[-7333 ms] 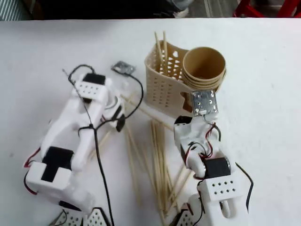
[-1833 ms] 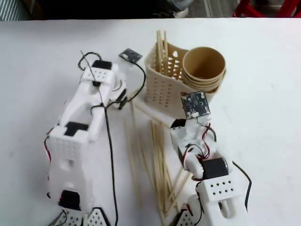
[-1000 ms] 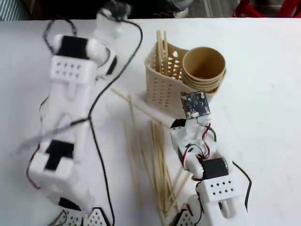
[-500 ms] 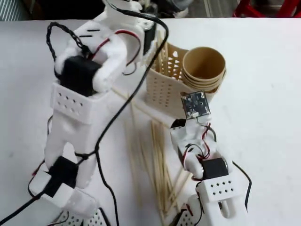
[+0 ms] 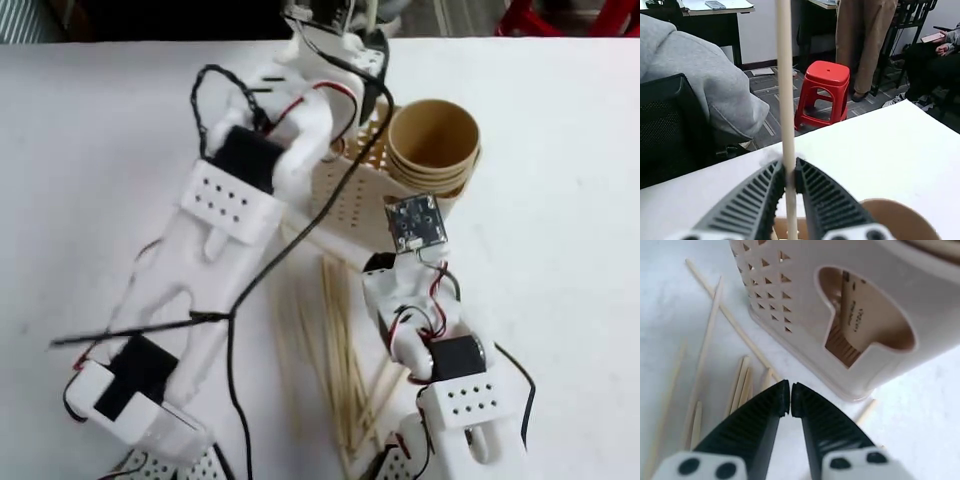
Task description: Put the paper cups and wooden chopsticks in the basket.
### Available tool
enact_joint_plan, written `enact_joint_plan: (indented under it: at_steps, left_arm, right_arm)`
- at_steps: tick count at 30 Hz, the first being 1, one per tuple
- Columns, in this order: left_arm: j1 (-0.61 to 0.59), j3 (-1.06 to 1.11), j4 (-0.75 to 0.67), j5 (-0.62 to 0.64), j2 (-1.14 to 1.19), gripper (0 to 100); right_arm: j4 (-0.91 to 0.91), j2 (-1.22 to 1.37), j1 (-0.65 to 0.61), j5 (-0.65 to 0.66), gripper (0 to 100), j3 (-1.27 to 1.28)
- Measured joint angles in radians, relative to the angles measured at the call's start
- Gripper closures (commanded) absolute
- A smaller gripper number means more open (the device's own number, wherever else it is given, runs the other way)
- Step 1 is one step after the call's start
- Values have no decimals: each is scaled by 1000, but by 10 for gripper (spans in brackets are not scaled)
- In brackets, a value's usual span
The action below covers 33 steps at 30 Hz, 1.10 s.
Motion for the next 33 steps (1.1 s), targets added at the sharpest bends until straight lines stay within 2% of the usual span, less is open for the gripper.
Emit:
enact_joint_plan:
  at_steps: [7,12,15,17,24,28,33]
  left_arm:
    - [-2,229,-193,0,-9,980]
    - [-15,468,-368,0,-117,967]
    - [-29,589,-433,0,-166,862]
    - [-31,618,-428,-23,-198,794]
    - [-37,592,-169,-63,-310,782]
    - [-87,529,-17,-66,-362,784]
    - [-175,512,167,-66,-496,907]
  right_arm:
    - [0,0,0,0,974,0]
    - [0,0,0,0,972,0]
    - [0,0,0,0,972,0]
    - [0,0,0,0,972,0]
    - [0,0,0,0,973,0]
    - [0,0,0,0,974,0]
    - [0,0,0,0,974,0]
